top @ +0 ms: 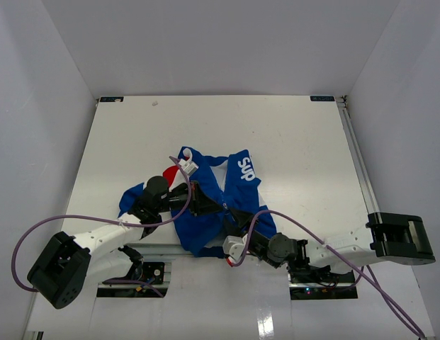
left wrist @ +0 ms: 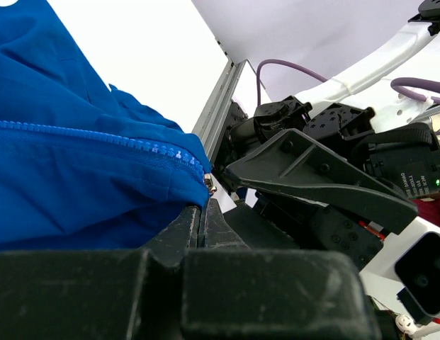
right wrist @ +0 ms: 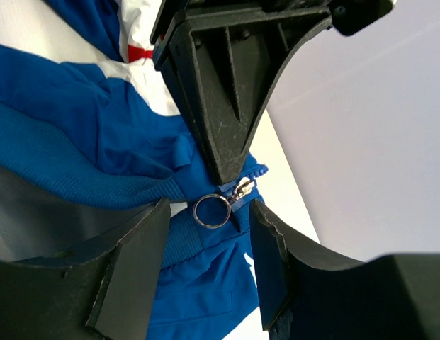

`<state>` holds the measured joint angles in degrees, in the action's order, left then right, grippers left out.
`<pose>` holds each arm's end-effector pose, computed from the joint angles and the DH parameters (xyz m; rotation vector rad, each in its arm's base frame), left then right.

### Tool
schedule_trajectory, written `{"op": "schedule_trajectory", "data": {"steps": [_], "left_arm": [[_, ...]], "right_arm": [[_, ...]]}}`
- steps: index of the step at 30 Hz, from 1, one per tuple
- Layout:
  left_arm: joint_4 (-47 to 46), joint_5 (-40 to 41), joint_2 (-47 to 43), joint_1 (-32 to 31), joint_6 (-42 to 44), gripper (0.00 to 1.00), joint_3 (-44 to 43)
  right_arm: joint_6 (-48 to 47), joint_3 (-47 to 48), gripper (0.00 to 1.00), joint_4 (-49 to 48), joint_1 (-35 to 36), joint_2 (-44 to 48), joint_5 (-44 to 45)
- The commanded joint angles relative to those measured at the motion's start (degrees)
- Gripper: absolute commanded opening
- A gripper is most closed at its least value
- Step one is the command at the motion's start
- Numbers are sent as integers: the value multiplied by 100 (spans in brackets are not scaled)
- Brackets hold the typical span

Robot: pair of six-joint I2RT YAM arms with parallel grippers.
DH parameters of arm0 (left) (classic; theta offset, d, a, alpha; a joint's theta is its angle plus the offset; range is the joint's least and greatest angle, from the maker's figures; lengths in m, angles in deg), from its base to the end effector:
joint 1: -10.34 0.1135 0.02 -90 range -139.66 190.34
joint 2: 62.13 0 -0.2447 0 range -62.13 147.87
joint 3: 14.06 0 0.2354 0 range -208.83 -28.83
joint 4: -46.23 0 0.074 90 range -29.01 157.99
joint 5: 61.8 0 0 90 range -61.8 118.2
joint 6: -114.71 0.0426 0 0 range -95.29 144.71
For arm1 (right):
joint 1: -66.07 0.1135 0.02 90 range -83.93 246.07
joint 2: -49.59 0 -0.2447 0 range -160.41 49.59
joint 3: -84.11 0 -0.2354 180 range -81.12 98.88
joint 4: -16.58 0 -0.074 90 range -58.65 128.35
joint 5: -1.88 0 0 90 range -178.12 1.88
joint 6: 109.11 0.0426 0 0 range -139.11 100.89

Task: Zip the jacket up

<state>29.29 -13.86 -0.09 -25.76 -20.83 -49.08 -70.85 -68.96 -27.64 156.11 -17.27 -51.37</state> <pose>0.1601 -0.1521 0.2042 0.4595 1.9687 -1.6138 0.0253 0.2122 0.1955 -1.1775 0.9470 0.0566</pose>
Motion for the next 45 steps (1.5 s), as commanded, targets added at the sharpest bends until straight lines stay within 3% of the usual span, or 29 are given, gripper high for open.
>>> {"op": "schedule_trajectory", "data": {"steps": [1,19,30,45], "left_arm": [[-108,-57,-122,41,-25,0,12],[-169,-74,-167,50,-78,0,108],[-115,-55,-174,50,-50,0,126],[155,115,-175,50,137,0,70]], "right_arm": [[-68,-12,55,-643,31,-157,222],[-822,14,53,-2347,31,-1147,720],[-1066,13,41,-3015,31,-1364,815],[-1053,32,26,-3135,27,-1140,746]]}}
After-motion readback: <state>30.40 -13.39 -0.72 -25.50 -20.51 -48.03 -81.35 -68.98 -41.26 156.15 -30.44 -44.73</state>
